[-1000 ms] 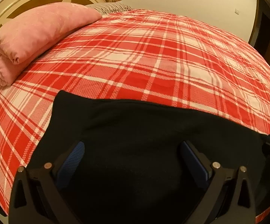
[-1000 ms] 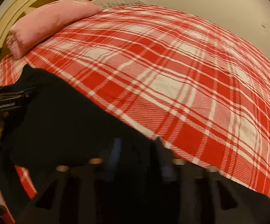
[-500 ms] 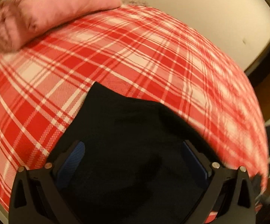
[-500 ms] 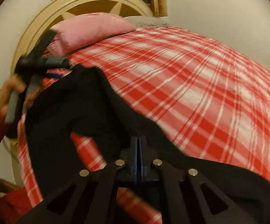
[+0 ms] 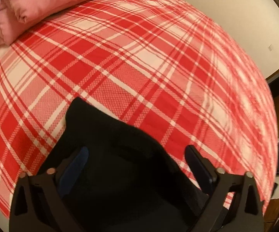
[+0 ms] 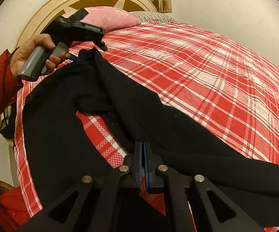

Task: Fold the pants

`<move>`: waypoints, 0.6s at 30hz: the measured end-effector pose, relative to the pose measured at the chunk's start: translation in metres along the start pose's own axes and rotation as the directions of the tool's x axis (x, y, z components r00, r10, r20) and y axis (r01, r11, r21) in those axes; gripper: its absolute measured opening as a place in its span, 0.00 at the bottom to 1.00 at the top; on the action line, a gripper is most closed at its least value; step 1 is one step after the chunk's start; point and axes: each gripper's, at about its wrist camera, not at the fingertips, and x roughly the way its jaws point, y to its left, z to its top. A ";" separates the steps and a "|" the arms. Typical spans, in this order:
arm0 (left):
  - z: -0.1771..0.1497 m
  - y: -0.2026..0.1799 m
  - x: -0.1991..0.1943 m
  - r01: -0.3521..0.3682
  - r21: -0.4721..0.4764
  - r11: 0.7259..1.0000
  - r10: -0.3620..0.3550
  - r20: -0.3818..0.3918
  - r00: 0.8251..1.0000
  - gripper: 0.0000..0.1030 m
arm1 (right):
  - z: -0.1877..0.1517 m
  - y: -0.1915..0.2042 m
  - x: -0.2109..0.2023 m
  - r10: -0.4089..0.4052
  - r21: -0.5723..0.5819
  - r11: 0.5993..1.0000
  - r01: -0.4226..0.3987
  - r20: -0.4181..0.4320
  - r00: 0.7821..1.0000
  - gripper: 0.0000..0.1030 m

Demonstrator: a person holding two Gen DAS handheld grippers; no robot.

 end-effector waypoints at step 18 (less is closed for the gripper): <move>-0.051 0.038 -0.110 0.378 0.003 0.926 -0.373 0.171 0.912 0.07 | 0.014 0.000 -0.095 -0.026 0.110 0.994 0.005 0.191 0.981 0.01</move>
